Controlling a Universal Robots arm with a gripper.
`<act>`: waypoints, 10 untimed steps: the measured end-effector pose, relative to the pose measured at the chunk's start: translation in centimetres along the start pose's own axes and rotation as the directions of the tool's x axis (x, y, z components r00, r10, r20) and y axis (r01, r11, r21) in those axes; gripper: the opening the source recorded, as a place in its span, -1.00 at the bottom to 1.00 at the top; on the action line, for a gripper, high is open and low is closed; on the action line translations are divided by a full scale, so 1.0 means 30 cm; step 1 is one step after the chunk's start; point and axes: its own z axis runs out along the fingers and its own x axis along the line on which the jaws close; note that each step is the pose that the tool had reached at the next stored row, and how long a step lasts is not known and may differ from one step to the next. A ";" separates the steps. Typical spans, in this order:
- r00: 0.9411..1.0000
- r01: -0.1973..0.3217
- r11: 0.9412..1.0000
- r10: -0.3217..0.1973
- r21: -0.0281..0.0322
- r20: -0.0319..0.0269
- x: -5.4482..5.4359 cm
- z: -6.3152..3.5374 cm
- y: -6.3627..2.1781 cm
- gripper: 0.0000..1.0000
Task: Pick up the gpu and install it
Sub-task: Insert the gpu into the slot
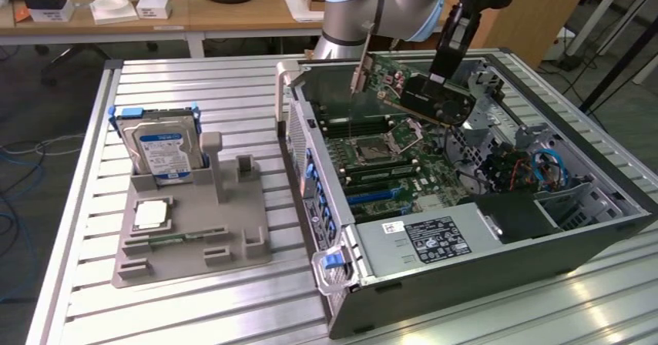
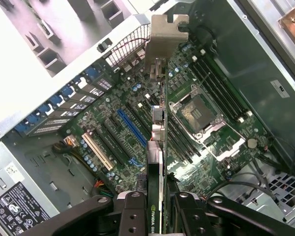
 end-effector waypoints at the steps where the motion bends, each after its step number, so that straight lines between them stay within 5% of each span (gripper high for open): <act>1: 1.000 0.001 1.000 -0.001 0.000 0.000 0.000 0.000 0.000 -0.48; 10: 1.000 0.010 1.000 -0.010 0.000 0.000 0.000 0.001 0.000 -0.48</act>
